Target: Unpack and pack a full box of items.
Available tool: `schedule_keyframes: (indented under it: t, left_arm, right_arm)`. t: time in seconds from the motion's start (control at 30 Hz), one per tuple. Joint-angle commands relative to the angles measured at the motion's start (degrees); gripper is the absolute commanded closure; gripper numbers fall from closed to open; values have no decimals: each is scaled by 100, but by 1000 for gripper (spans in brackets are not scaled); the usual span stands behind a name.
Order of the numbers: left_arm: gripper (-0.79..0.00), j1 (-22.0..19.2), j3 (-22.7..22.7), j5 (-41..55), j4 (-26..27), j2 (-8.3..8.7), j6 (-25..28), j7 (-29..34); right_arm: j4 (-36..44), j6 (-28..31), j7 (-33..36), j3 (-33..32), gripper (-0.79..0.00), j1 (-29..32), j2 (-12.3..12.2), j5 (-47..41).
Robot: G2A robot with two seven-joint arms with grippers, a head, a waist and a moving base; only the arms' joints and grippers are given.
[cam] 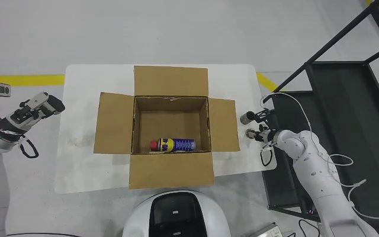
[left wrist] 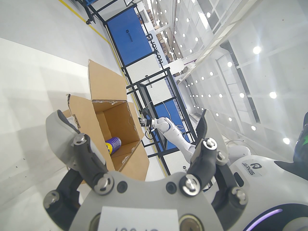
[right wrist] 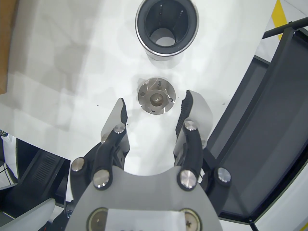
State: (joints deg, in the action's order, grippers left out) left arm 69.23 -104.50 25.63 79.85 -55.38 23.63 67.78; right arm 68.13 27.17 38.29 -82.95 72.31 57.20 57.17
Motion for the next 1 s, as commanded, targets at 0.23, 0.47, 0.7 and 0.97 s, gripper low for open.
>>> schedule_keyframes:
  t: [0.23,0.47,0.7,0.97]
  left_arm:
    - [-785,0,0,0,0,0,0,0]
    - [-785,0,0,0,0,0,0,0]
    - [-785,0,0,0,0,0,0,0]
    - [-785,0,0,0,0,0,0,0]
  right_arm:
    - [-224,-142,-29,249,-422,-190,38,130]
    - [-395,-106,-72,368,-397,-280,56,109]
    - [-561,-78,-116,465,-394,-397,73,88]
    - [-840,39,-86,564,-289,-573,87,30]
